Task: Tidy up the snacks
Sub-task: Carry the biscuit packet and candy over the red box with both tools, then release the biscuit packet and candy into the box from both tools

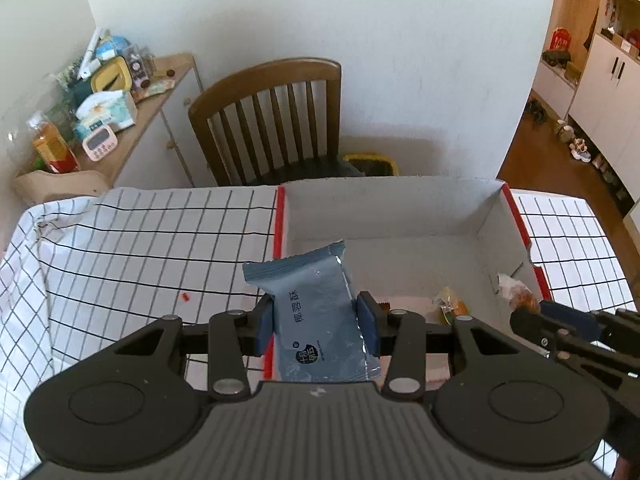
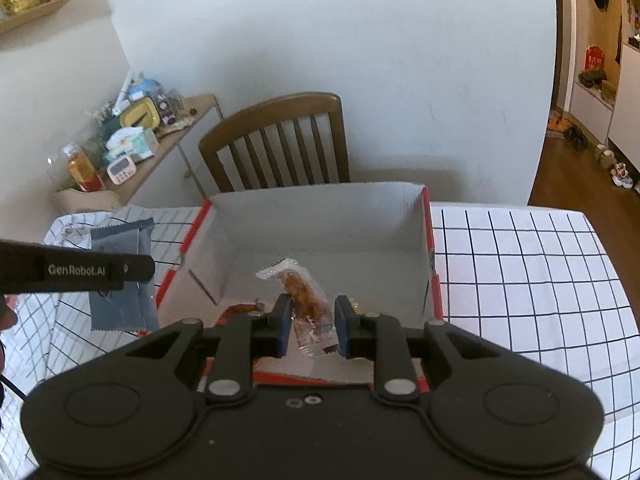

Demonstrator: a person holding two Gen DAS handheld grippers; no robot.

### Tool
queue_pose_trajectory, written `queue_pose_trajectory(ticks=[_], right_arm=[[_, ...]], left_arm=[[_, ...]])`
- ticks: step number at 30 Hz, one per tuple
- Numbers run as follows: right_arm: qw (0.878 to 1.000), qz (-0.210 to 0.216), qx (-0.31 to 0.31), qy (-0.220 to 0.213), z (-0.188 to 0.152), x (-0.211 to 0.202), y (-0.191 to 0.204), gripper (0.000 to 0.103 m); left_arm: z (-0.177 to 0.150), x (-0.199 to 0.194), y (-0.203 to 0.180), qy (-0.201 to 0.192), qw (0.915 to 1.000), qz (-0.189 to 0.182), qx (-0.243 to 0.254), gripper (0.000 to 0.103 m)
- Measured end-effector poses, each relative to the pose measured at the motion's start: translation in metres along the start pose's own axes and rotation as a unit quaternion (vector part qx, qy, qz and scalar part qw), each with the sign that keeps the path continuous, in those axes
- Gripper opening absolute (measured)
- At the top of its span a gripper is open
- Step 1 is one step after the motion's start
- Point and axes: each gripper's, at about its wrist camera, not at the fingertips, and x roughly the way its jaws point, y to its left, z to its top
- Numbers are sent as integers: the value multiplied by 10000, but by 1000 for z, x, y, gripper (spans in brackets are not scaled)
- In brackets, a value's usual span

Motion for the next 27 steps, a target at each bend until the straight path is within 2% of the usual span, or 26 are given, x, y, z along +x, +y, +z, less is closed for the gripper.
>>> queue_pose_trajectory(ticks=[6,14,23,27], right_arm=[[9996,-50,93,275,1,26,-9,22],[9975,-128,85,686,-6,55,-14,22],[9950,-199,53,976,-19,70,-19,23],[9945,-227,-6,1026,-22,71,-20,22]], left_arm=[[5,33,-8,212,9997,68,95,42],[-5,71,-17,576,9979,154,245,42],[-21,91,-22,778,9966,171,225,42],[-23,90,-22,777,9967,63,234,42]])
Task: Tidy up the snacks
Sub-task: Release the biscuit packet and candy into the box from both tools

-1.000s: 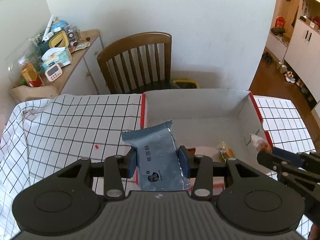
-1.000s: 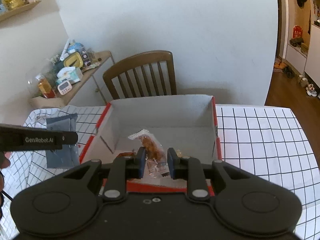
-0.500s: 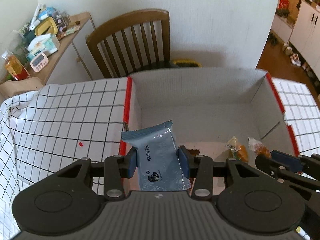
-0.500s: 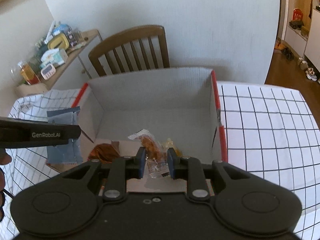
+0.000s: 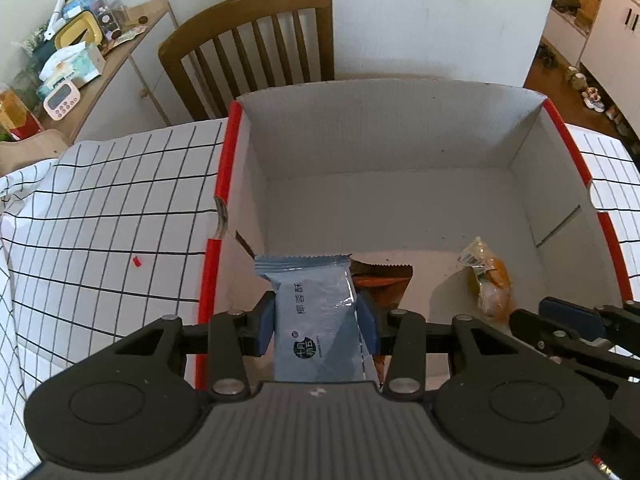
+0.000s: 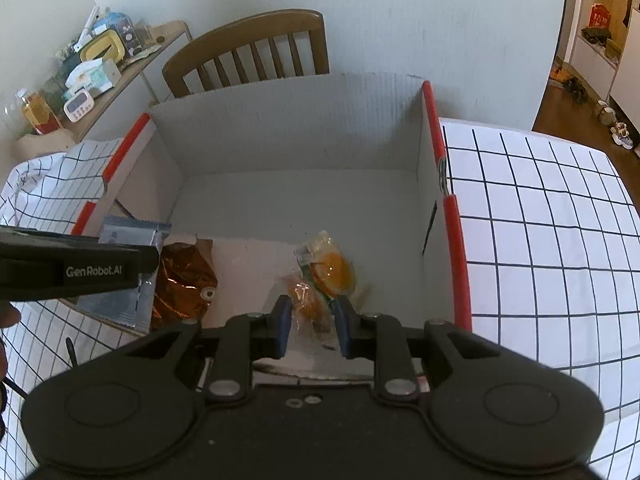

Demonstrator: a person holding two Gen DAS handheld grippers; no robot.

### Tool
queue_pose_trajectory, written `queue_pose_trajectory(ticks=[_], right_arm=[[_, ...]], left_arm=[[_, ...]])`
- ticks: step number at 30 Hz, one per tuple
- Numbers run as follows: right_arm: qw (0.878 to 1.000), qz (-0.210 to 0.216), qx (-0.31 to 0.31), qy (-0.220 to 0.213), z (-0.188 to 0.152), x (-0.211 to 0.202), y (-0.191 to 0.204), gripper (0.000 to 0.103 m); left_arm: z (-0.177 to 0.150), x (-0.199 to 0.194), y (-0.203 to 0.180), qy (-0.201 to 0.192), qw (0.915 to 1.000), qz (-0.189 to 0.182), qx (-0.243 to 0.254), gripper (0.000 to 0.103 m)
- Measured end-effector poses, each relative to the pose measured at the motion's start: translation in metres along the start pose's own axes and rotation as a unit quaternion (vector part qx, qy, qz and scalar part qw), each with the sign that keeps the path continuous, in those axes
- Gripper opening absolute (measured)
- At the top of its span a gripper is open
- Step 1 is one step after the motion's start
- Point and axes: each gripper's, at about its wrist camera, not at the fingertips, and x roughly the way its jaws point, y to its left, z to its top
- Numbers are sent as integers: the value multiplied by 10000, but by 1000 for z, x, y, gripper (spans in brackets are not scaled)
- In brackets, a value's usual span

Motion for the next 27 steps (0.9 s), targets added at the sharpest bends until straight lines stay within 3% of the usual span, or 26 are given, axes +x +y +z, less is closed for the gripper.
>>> queue_pose_trajectory(ticks=[14,23,27], right_arm=[[9999,46,-6,-118,0,-16,3,28],[9992,113,-92,-369,-3,-44,7,31],[9984,186,-185,-510,-8,-59,10,37]], left_arm=[[-7,-28,8,-185,9994,-242,-171,59],[-17,-58,18,-427,9983,-289,-264,59],[-25,-75,21,-581,9972,-360,-304,59]])
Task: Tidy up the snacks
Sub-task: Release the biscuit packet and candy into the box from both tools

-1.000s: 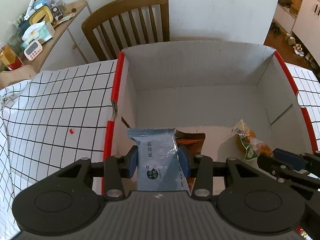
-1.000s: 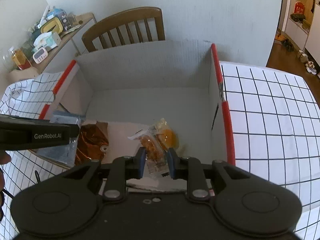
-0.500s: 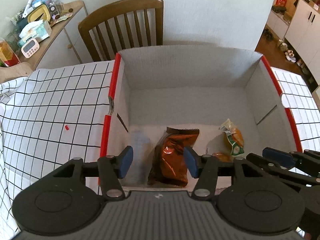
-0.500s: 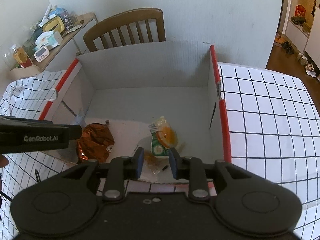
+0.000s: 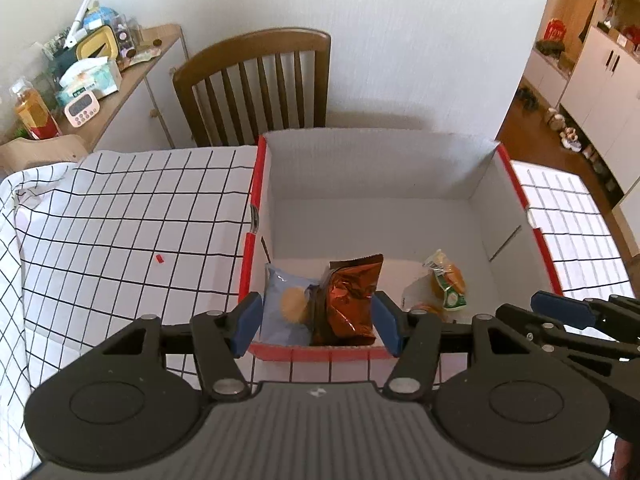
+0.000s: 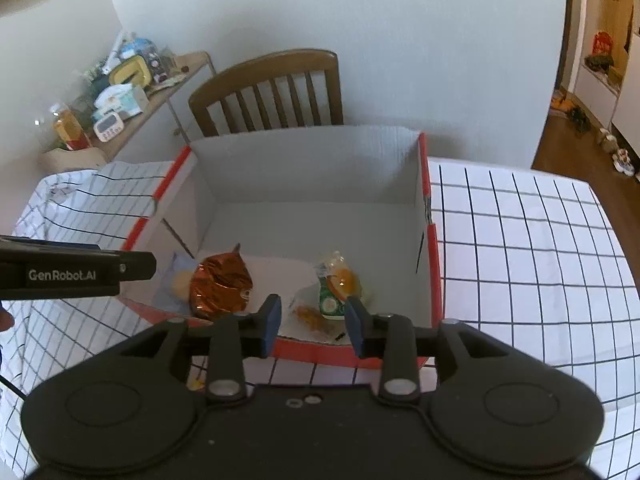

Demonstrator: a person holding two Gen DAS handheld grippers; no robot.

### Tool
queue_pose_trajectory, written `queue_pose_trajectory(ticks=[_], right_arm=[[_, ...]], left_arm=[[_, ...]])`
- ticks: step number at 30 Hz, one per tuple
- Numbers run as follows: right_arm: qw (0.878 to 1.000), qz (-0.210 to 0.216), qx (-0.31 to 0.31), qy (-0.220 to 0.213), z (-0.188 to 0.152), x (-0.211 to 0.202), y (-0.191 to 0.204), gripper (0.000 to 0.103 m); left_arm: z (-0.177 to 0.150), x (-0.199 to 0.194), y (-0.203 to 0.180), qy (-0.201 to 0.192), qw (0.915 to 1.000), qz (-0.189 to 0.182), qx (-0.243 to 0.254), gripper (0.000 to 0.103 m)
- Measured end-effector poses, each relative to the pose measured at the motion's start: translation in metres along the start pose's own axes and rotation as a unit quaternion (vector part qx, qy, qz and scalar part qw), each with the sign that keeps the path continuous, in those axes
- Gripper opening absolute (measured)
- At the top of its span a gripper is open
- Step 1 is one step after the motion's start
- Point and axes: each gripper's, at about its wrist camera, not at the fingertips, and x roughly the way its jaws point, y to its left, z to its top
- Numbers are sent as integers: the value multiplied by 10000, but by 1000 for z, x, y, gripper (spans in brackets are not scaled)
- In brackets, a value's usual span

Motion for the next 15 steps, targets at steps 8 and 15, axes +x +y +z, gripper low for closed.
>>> queue_pose_trajectory(ticks=[8,15], right_arm=[[9991,107,-150,-393,-10,-37,8,66],[9973,277,-245,-628,-24,-69,10,85]], left_arm=[[-15,-37,1,-337,9994,-78,67,63],[-34,-69,3,-540,9984,-163,97,65]])
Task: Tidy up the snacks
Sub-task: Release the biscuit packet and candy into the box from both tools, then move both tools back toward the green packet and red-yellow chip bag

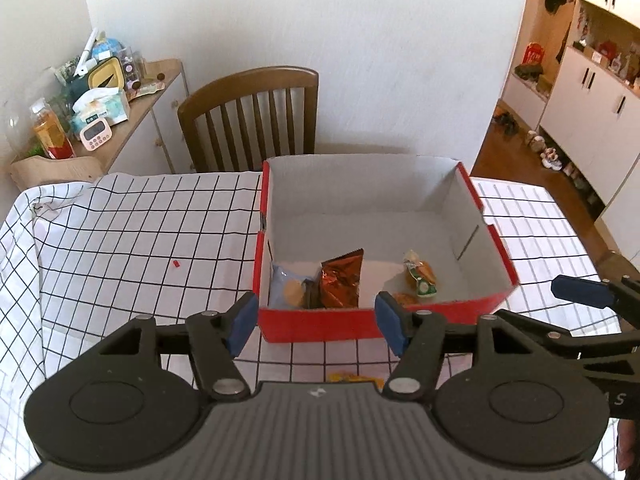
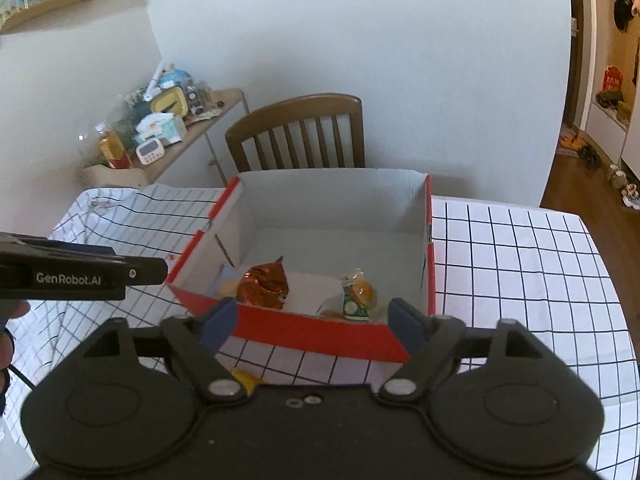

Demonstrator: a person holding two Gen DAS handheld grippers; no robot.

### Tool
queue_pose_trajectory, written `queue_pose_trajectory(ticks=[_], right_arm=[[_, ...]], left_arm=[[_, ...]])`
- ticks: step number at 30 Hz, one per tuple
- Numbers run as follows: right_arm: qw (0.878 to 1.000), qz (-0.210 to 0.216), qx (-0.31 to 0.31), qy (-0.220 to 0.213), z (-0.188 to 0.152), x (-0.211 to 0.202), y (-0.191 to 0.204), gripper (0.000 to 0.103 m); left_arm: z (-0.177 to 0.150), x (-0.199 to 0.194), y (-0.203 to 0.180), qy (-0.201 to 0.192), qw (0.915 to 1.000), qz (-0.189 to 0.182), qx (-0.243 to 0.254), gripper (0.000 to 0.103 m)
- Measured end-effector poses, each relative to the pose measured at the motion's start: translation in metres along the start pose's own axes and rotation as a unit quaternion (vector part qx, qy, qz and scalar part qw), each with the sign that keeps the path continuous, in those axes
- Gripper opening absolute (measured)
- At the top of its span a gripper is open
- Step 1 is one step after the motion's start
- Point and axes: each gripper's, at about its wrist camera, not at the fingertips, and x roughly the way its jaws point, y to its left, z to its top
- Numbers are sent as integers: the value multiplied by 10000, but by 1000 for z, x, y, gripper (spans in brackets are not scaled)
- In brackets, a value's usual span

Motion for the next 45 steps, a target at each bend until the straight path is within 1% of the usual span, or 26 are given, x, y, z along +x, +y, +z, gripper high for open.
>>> queue_pose_trajectory(ticks=[2,5,7,10,12,16,20,24,30,36,40,42,45], right_arm=[[10000,51,-36,-61,-3,-9,2,87],[9998,67,-87,-149,-10,-22,6,89],[9996,81,-124,-231,-15,-31,7,95],[9993,140,-164,-292,-24,-43,9,99],[9992,165,-178,-307,-30,-49,10,100],[9990,193,-241,-320,-45,-61,10,102],[9989,177,-329,-296,-64,-70,9,102],[9988,92,-397,-271,-90,-76,4,102],[9996,-135,-267,14,-118,-71,-20,102],[9991,-302,207,210,-129,-58,-51,102],[9982,-364,318,344,-132,-42,-61,102],[9978,-360,355,425,-133,-33,-65,101],[9967,-371,458,550,-133,-20,-72,100]], left_arm=[[-6,-10,0,-78,10000,-27,9,69],[-16,-23,2,-156,9998,-84,-24,72],[-23,-31,2,-182,9997,-158,-49,74],[-36,-40,2,-226,9995,-229,-49,80],[-44,-45,2,-249,9993,-261,-58,81],[-60,-48,0,-160,9988,-425,-182,86],[-80,-47,-6,-100,9988,-448,-187,92],[-101,-43,-18,-35,9987,-493,-132,92],[-126,-29,-35,102,9986,-506,-108,92],[-146,-17,-63,69,9977,-564,362,92],[-159,-6,-79,36,9968,-509,617,92],[-161,1,-83,23,9967,-499,641,92],[-162,13,-84,132,9974,-485,520,92]])
